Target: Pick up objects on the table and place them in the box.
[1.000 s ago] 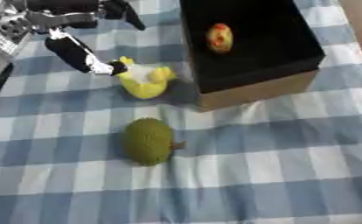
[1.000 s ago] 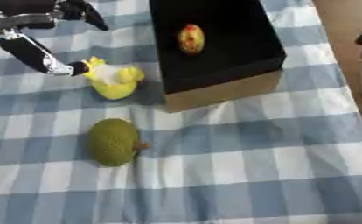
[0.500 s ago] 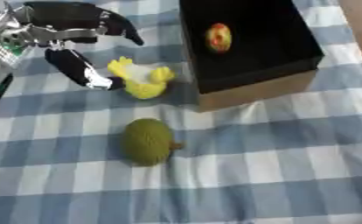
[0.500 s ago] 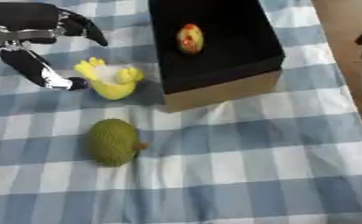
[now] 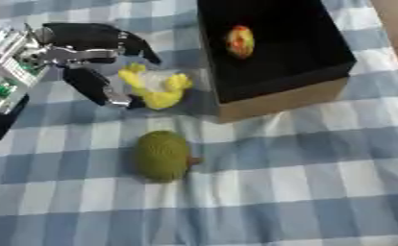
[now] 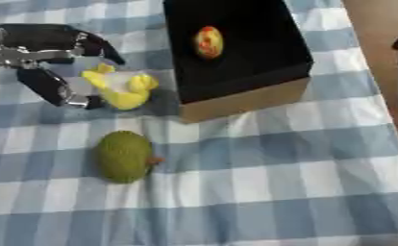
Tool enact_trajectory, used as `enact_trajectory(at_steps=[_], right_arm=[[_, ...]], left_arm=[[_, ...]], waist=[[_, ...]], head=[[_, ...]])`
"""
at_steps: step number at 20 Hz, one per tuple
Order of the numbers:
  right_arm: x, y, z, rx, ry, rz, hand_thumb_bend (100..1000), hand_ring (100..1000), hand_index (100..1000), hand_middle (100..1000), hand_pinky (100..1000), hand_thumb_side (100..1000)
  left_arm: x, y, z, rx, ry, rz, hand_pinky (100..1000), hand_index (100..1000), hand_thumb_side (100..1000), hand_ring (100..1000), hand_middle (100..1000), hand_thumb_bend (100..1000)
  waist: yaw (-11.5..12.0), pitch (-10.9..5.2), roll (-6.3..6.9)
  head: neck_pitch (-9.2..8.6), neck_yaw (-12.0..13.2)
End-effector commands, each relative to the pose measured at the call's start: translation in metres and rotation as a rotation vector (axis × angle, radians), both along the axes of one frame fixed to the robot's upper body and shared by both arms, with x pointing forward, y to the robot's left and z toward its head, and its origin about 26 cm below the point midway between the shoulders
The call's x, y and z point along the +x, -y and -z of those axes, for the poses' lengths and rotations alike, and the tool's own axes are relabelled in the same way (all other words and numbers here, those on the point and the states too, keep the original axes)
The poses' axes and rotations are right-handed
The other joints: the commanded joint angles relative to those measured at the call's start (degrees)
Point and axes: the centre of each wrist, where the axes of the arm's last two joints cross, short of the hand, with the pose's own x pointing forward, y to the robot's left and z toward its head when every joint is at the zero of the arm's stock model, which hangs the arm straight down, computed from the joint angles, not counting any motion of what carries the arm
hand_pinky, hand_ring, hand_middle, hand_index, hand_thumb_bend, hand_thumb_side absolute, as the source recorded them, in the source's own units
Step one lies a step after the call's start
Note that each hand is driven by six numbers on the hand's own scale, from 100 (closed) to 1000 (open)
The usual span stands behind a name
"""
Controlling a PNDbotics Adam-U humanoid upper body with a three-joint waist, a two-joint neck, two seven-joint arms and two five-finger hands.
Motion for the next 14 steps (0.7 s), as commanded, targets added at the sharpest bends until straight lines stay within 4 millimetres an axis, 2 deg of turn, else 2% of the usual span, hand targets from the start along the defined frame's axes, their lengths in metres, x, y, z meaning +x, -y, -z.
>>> enact_trajectory(at_steps=[1, 8, 12, 14], right_arm=[[-0.001, 0.000, -0.007, -0.012, 0.020, -0.005, 100, 1000, 991, 403, 959, 470], [0.000, -0.001, -0.006, -0.010, 0.021, -0.009, 100, 1000, 991, 401, 959, 470], [0.000, -0.002, -0.006, -0.010, 0.020, -0.011, 100, 1000, 992, 399, 960, 470], [0.000, -0.002, -0.006, -0.010, 0.019, -0.011, 100, 1000, 992, 399, 960, 470]], left_arm=[[0.003, -0.003, -0.004, 0.004, 0.011, -0.022, 811, 918, 766, 878, 797, 390], [0.010, -0.001, 0.011, 0.037, 0.001, -0.046, 812, 917, 751, 871, 797, 379], [0.013, -0.002, 0.017, 0.043, 0.011, -0.061, 800, 906, 706, 861, 786, 286], [0.014, -0.002, 0.018, 0.042, 0.013, -0.067, 787, 892, 633, 850, 775, 168]], waist=[[-0.04, -0.98, -0.35], [-0.12, -0.87, -0.60], [-0.13, -0.83, -0.68], [-0.13, -0.84, -0.69]], head=[[-0.56, 0.34], [-0.49, 0.62], [-0.48, 0.74], [-0.45, 0.79]])
